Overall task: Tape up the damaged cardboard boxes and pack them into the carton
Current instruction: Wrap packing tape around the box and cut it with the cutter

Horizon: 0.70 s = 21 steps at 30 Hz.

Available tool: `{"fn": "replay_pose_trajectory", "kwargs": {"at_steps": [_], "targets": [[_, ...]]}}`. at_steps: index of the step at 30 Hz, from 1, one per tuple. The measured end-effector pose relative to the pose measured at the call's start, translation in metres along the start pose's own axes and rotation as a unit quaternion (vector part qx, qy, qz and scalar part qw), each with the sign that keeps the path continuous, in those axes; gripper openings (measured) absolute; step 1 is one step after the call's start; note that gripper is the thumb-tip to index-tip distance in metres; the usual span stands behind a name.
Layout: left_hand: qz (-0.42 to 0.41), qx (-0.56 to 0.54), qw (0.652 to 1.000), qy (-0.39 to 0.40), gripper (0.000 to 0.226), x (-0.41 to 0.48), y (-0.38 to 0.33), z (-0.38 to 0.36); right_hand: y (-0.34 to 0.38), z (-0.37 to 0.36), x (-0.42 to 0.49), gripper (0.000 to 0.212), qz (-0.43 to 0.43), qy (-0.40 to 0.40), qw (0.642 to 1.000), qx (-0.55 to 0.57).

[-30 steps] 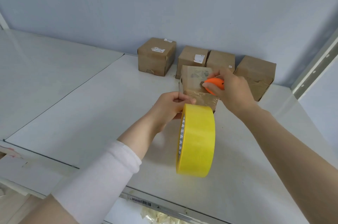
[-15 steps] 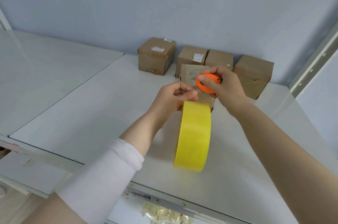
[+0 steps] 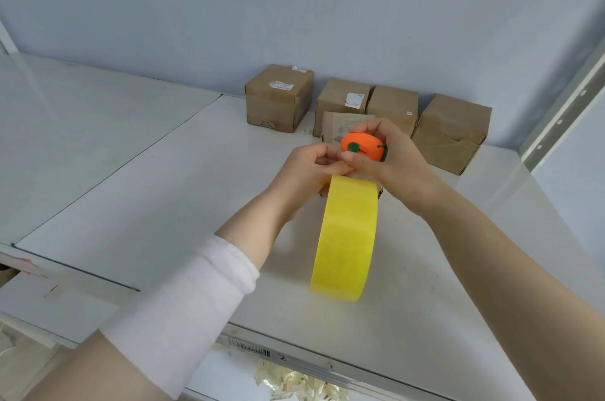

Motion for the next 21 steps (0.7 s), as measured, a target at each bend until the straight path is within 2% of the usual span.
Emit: {"fn": "replay_pose_trajectory", "kwargs": {"at_steps": [4,11,12,15,18,20,21], "targets": [[0.047,-0.015,0.998,0.038,0.008,-0.002,-0.005,0.003,0.001,-0.001,0.000,0.029,0.019,-0.048,0.998,-0.030],[0.074,0.043,0.994,0.071,0.019,-0.016,-0.024,0.012,0.001,-0.006,-0.002,0.030,0.023,-0.085,0.995,-0.041],[0.086,0.064,0.992,0.068,0.025,-0.019,-0.029,0.013,0.002,-0.006,-0.003,0.029,0.024,-0.089,0.995,-0.036],[0.119,0.125,0.985,0.028,0.077,-0.027,-0.038,0.018,0.005,-0.007,-0.004,0.027,0.030,-0.099,0.995,-0.015],[0.136,0.188,0.973,0.013,0.064,-0.042,-0.040,0.015,0.006,-0.007,-0.004,0.025,0.029,-0.104,0.994,-0.001],[0.179,0.156,0.969,0.068,0.077,-0.049,-0.037,0.011,0.006,-0.007,-0.003,0.027,0.009,-0.100,0.995,0.029],[0.195,0.117,0.969,0.096,0.074,-0.051,-0.035,0.009,0.006,-0.007,-0.003,0.028,-0.006,-0.095,0.994,0.044]]}}
Point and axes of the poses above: each hand's wrist, its own x-axis towards the middle knuckle, its own z-axis out of the back of the hand, y = z × x, the point moved 1 cm from there along x, towards the middle knuckle, and after that the axes turned 11 degrees about y, right-handed, at the moved point
